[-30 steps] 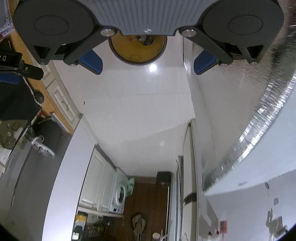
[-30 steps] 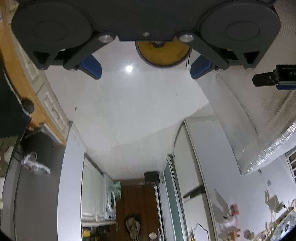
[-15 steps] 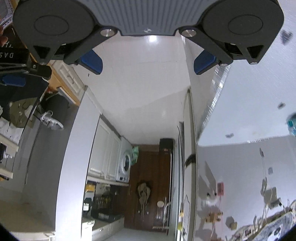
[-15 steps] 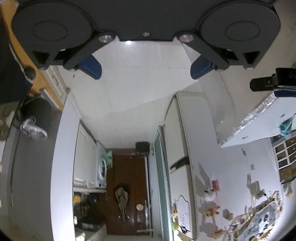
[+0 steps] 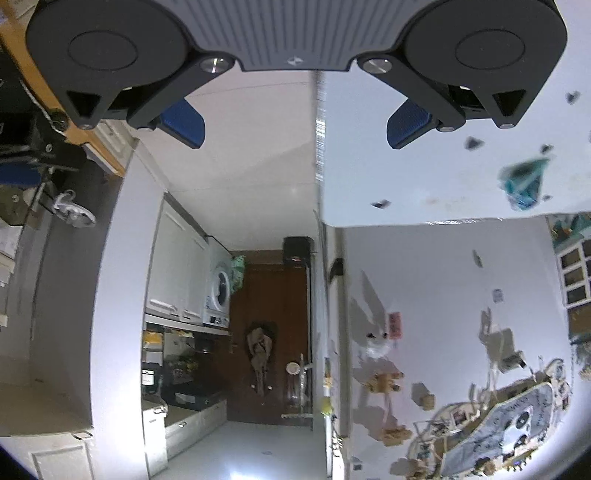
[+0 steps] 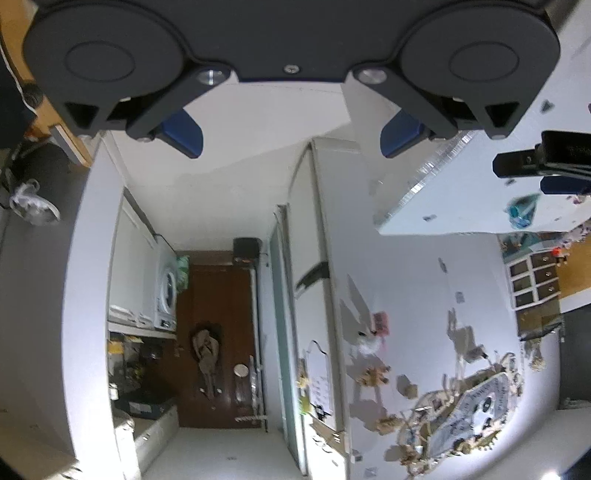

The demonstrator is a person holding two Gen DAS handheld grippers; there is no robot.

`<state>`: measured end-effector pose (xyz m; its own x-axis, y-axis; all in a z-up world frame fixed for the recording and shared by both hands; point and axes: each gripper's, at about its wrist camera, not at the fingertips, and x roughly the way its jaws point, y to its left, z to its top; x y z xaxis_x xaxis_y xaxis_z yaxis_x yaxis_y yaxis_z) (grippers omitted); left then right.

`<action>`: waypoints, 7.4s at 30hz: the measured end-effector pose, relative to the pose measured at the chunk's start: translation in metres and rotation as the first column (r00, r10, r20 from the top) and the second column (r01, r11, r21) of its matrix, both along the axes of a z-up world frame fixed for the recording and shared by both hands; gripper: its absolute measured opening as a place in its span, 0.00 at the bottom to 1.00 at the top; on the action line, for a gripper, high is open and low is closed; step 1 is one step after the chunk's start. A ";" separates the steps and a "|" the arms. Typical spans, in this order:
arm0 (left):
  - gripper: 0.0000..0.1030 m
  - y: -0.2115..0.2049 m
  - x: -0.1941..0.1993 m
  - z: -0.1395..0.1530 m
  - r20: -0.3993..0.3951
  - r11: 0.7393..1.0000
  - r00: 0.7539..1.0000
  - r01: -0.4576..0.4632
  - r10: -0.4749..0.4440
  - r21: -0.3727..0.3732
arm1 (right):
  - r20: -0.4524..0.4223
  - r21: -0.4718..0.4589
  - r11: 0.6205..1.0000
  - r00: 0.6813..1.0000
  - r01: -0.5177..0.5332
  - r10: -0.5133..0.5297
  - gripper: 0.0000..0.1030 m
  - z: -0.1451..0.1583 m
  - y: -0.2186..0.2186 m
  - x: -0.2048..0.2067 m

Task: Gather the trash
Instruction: 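Raise both open tools from the bucket and return them over the table, then move the right tool toward the teal wrapper on the table, then grasp the teal wrapper with the right tool while the left tool grasps the white crumpled paper, then carry the white paper and teal wrapper with both tools over the yellow bucket, then open the left tool over the bucket while the right tool releases the wrapper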

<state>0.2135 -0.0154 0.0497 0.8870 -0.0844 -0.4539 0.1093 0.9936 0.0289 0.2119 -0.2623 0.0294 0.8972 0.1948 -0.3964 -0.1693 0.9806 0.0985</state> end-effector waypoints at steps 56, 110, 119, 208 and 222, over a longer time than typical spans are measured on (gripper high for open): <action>1.00 0.449 0.103 -0.055 -0.054 0.873 0.876 -0.483 0.480 -0.069 | -0.075 -0.019 0.860 0.858 -0.510 0.508 1.00 0.036 0.458 0.194; 0.44 0.366 0.085 -0.038 -0.010 0.932 0.940 -0.339 0.340 -0.128 | -0.090 0.086 0.904 0.901 -0.418 0.425 0.48 -0.025 0.405 0.167; 0.44 0.264 0.075 -0.027 0.013 0.965 0.977 -0.209 0.214 -0.159 | -0.020 0.067 0.926 0.927 -0.372 0.374 0.48 0.002 0.311 0.129; 0.84 -0.099 0.192 -0.375 -0.747 0.993 0.655 0.097 -0.113 -0.065 | -0.731 -0.019 0.999 0.681 0.028 -0.033 0.55 -0.345 -0.051 0.158; 1.00 -0.097 0.182 -0.390 -0.790 0.994 0.612 0.108 -0.042 0.032 | -0.764 -0.070 0.997 0.645 -0.042 -0.027 1.00 -0.351 -0.048 0.151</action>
